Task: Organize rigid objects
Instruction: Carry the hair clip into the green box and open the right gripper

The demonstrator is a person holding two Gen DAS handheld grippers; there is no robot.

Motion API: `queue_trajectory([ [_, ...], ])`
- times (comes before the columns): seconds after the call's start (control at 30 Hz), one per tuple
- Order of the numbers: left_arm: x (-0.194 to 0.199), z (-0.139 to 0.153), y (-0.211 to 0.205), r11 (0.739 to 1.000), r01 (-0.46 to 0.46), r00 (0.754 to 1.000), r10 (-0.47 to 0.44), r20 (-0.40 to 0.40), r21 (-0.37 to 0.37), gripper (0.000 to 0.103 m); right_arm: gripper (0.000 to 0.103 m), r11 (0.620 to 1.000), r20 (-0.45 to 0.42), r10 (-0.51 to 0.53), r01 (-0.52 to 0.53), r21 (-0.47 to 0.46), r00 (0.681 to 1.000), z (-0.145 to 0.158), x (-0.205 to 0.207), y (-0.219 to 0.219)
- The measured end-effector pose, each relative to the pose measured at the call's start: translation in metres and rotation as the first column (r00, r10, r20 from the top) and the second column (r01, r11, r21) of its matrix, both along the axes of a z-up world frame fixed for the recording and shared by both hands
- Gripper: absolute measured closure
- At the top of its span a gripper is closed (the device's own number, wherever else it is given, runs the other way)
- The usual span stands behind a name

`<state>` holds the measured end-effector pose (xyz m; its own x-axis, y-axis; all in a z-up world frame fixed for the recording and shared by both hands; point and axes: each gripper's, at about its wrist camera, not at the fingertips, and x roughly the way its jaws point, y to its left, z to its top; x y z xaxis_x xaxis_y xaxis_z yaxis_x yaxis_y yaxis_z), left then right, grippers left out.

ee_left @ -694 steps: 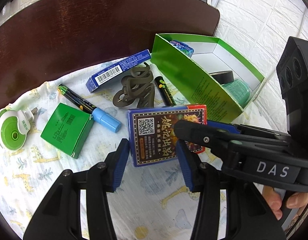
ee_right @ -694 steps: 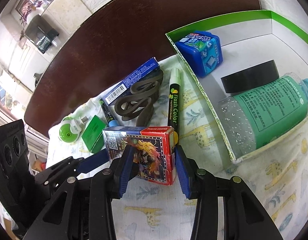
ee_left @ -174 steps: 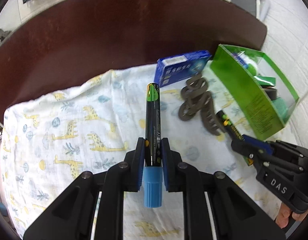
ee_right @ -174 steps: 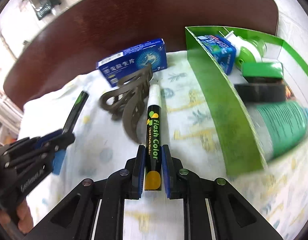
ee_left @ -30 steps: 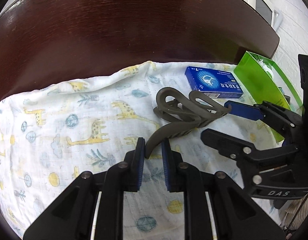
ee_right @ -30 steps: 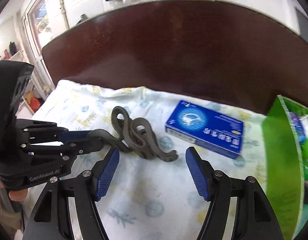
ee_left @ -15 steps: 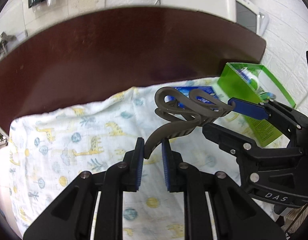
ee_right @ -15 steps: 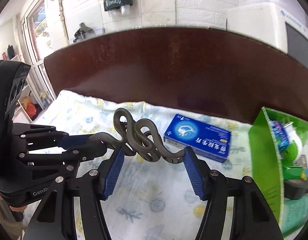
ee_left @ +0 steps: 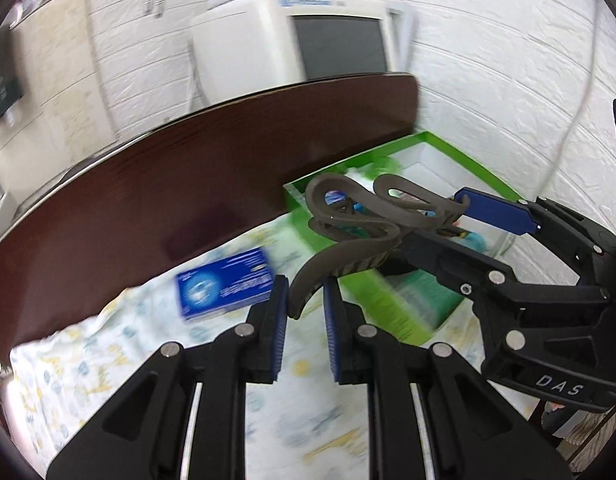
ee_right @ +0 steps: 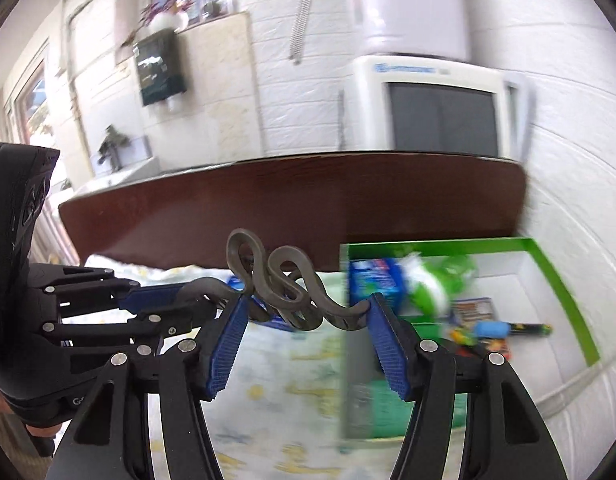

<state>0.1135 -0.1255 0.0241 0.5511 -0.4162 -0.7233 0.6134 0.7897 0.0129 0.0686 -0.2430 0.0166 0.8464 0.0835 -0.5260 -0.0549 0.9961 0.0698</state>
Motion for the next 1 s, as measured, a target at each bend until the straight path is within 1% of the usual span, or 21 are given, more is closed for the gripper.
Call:
queue_trajectory([
  [0.17,-0.003,0.001,-0.062,0.996,0.089,0.996,-0.089,-0.002,0.032,0.087,0.039,0.993,0.009,-0.111,0.111,0.045,0.994,-0.001,-0.015,-0.059],
  [0.33,-0.001,-0.004,-0.106,0.988,0.140,0.990,-0.140,-0.006,0.063,0.087,0.039,0.981,0.007,-0.179,0.177,0.077,0.984,-0.004,-0.018,-0.101],
  [0.57,0.006,-0.015,-0.140,0.982,0.165,0.986,-0.164,-0.023,0.096,0.085,0.039,0.967,-0.007,-0.226,0.225,0.119,0.974,-0.015,-0.016,-0.137],
  [0.8,0.013,-0.027,-0.154,0.980,0.159,0.987,-0.156,-0.028,0.124,0.085,0.039,0.957,-0.036,-0.249,0.252,0.141,0.968,-0.026,-0.009,-0.149],
  [0.83,0.015,-0.030,-0.155,0.979,0.154,0.988,-0.152,-0.029,0.133,0.081,0.039,0.957,-0.042,-0.250,0.253,0.144,0.967,-0.027,-0.007,-0.150],
  [0.87,0.018,-0.033,-0.156,0.978,0.145,0.989,-0.143,-0.029,0.147,0.072,0.039,0.955,-0.049,-0.250,0.254,0.150,0.967,-0.028,-0.006,-0.150],
  [0.9,0.019,-0.035,-0.155,0.979,0.130,0.991,-0.128,-0.023,0.159,0.067,0.039,0.952,-0.059,-0.255,0.262,0.157,0.965,-0.030,-0.005,-0.151],
  [0.93,0.019,-0.036,-0.153,0.979,0.122,0.993,-0.120,-0.016,0.163,0.060,0.039,0.949,-0.068,-0.265,0.272,0.158,0.962,-0.032,-0.004,-0.152],
  [1.0,0.019,-0.036,-0.147,0.981,0.112,0.994,-0.112,-0.009,0.156,0.055,0.039,0.946,-0.079,-0.279,0.288,0.149,0.957,-0.034,-0.003,-0.151],
])
